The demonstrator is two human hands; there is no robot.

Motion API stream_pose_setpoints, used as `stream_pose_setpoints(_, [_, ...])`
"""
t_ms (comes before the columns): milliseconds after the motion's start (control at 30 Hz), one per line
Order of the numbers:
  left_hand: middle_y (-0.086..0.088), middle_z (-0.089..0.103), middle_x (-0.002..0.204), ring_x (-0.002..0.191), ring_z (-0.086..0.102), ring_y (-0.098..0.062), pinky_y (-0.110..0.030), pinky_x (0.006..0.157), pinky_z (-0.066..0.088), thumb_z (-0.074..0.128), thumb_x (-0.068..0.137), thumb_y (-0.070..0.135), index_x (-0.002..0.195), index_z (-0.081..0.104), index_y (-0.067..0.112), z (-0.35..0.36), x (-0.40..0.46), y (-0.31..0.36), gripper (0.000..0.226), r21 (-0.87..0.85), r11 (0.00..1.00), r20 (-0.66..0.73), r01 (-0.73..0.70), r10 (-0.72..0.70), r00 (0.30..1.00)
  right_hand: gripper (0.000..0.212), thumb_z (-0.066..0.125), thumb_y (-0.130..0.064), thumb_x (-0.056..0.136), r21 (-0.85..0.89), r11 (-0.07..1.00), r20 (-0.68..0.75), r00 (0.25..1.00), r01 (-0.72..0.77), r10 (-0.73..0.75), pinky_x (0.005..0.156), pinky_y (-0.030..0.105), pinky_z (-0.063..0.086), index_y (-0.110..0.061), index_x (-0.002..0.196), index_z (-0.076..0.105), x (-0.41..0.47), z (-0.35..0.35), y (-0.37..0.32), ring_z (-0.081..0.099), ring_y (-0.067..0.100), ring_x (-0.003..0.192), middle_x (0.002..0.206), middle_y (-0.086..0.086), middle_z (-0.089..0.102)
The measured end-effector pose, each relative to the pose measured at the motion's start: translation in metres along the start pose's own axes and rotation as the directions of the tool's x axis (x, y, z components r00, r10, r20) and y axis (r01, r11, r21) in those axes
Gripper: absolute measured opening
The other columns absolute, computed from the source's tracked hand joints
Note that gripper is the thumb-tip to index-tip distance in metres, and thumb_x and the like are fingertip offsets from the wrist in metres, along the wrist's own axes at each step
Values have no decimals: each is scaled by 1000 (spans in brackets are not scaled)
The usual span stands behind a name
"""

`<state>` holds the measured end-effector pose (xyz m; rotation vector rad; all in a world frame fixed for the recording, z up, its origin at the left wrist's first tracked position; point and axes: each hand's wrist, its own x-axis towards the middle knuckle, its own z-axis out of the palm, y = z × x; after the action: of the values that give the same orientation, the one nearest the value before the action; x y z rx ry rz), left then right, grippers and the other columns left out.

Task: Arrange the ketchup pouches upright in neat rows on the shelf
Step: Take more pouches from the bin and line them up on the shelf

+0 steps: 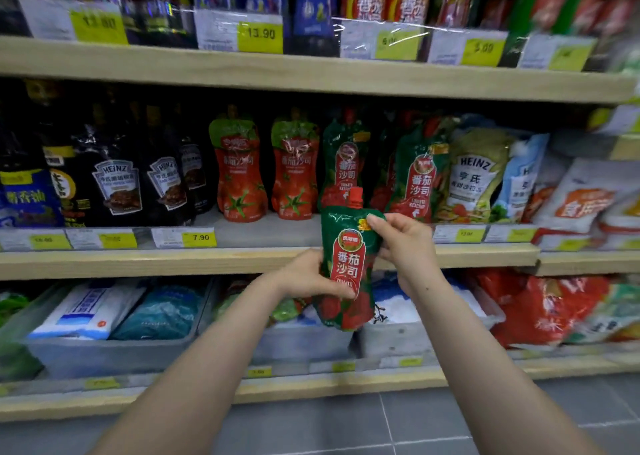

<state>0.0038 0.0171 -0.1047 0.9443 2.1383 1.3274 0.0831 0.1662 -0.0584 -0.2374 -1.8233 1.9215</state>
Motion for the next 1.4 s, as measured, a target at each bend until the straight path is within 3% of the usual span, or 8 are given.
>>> stream_pose_setpoints(233, [14, 70, 98, 91, 66, -3, -26, 83, 53, 86, 59, 33, 92, 63, 38, 44, 13, -17, 40, 26, 999, -24, -46, 46, 999, 17, 65, -21, 85, 41, 988, -129, 980, -147, 151, 54, 31, 49, -12, 71, 60, 2, -33, 14, 63, 19, 61, 65, 3, 70])
stream_pose_setpoints(433, [16, 72, 91, 87, 67, -1, -22, 78, 54, 84, 61, 36, 89, 65, 38, 32, 9, -8, 34, -46, 986, -103, -159, 154, 983, 14, 68, -17, 81, -10, 998, 157, 986, -55, 56, 57, 22, 55, -22, 94, 66, -5, -35, 17, 71, 11, 79, 87, -5, 75])
stream_pose_setpoints(667, [19, 72, 92, 88, 68, -1, -16, 72, 52, 86, 46, 42, 95, 63, 35, 24, 3, -9, 54, -62, 983, -39, -174, 172, 984, 5, 67, -22, 83, -82, 997, 102, 995, 8, 0, 63, 24, 55, -22, 87, 68, -1, -26, 7, 70, 8, 80, 84, -6, 75])
stream_pose_setpoints(900, [20, 72, 86, 81, 67, 2, -21, 72, 53, 81, 45, 51, 87, 64, 38, 18, 7, 1, 47, 26, 967, -224, -255, 254, 941, 39, 79, -11, 68, -207, 972, 214, 975, 108, -63, 70, 23, 56, -25, 101, 63, -3, -19, 8, 68, 8, 87, 93, -4, 73])
stream_pose_setpoints(1033, [17, 66, 99, 94, 59, 1, -19, 82, 47, 62, 62, 74, 102, 60, 35, -8, 8, 6, 56, 302, 911, -508, -280, 402, 762, 36, 78, -10, 70, -200, 952, 119, 970, 233, -213, 63, 14, 52, -29, 94, 60, 6, -21, -3, 66, -3, 81, 88, -12, 71])
stream_pose_setpoints(1133, [6, 65, 99, 96, 55, -17, -34, 90, 33, 40, 81, 67, 107, 63, 22, -23, 5, -18, 56, 718, 696, -565, -1, 584, 584, 35, 77, -13, 71, -227, 919, 114, 945, 324, -305, 64, 12, 52, -31, 94, 57, 18, -18, -13, 64, -6, 83, 86, -18, 70])
stream_pose_setpoints(1233, [2, 61, 93, 90, 53, -22, -37, 92, 32, 41, 85, 60, 107, 62, 18, -22, 6, -40, 52, 828, 551, -496, 105, 634, 593, 37, 77, -18, 72, -270, 880, 137, 920, 391, -367, 70, 13, 53, -33, 99, 56, 36, -7, -19, 63, -5, 89, 94, -17, 68])
stream_pose_setpoints(1400, [1, 56, 89, 86, 49, -22, -37, 93, 30, 45, 86, 58, 105, 61, 19, -19, 11, -43, 47, 840, 524, -507, 142, 663, 551, 39, 75, -18, 75, -331, 851, 189, 912, 408, -364, 75, 12, 50, -37, 100, 52, 61, 11, -10, 59, -10, 90, 97, -20, 64])
